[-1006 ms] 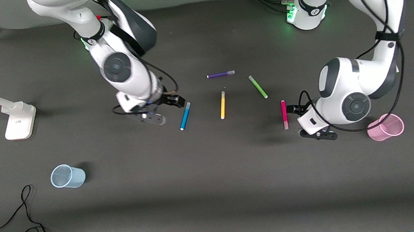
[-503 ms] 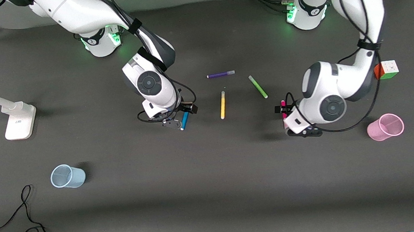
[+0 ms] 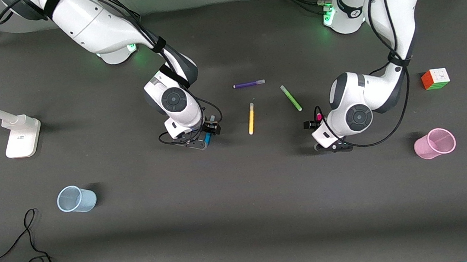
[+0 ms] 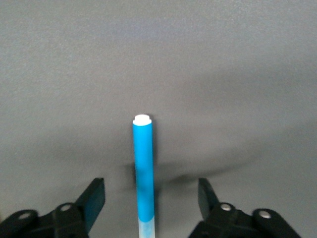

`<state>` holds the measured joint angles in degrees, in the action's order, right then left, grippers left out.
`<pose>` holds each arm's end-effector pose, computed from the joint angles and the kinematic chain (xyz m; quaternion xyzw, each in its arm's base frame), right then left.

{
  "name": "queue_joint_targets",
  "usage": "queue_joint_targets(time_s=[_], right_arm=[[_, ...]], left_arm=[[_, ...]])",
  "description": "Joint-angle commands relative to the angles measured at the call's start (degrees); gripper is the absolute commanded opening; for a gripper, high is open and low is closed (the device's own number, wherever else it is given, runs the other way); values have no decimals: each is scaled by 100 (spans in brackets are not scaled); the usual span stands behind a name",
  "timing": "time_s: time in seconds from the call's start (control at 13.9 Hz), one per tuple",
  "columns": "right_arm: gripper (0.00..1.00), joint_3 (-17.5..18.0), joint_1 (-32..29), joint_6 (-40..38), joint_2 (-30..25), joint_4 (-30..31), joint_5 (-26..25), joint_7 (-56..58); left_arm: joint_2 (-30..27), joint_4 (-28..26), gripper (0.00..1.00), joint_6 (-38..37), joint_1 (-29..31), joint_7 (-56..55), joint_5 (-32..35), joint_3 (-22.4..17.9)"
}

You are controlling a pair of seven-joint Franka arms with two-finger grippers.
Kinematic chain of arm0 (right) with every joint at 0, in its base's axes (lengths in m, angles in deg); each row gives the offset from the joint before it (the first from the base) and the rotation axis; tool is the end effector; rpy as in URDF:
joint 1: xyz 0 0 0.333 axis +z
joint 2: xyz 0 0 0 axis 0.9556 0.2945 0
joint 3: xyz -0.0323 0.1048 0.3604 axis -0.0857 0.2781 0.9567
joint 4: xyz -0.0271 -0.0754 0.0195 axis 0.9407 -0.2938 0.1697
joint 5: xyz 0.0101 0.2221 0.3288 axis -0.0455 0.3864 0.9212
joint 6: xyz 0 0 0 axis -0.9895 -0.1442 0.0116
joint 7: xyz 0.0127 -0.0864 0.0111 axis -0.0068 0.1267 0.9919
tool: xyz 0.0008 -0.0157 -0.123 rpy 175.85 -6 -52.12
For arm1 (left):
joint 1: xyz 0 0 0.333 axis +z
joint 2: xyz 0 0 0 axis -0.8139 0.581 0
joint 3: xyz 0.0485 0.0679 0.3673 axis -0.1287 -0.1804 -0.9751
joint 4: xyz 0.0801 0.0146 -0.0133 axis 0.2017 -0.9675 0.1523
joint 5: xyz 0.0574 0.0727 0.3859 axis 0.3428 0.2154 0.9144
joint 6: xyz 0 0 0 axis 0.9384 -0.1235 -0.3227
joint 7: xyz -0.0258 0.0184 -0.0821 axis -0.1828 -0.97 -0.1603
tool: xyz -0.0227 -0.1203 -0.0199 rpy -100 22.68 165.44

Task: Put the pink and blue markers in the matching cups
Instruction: 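Close the right gripper on the blue marker while the left gripper grasps pink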

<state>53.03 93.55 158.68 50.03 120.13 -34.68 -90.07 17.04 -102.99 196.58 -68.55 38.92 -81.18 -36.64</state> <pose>0.5126 0.3875 0.2125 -0.9845 0.1689 0.0428 0.0202 0.5604 -0.2157 0.2044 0.9883 -0.0576 -0.1377 0.0317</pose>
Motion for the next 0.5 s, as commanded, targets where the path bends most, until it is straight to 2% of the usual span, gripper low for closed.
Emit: queue_joint_targets(time_s=[0.0, 0.07, 0.14, 0.36, 0.43], right_arm=[[57, -66, 15, 187, 99, -27, -186, -211], [51, -66, 15, 196, 99, -27, -186, -211], [47, -75, 6, 231, 134, -27, -194, -211], [39, -83, -11, 407, 204, -35, -194, -211], [31, -83, -12, 407, 213, -44, -194, -202]], left_arm=[[-101, -281, 97, 334, -123, -67, -54, -64], [-75, -360, 89, 483, -131, -67, -54, -64], [-75, -422, 74, 589, -184, -67, -54, -72], [-127, -414, 6, 582, -184, -23, -46, -73], [-145, -405, 0, 582, -184, 12, -46, -73]])
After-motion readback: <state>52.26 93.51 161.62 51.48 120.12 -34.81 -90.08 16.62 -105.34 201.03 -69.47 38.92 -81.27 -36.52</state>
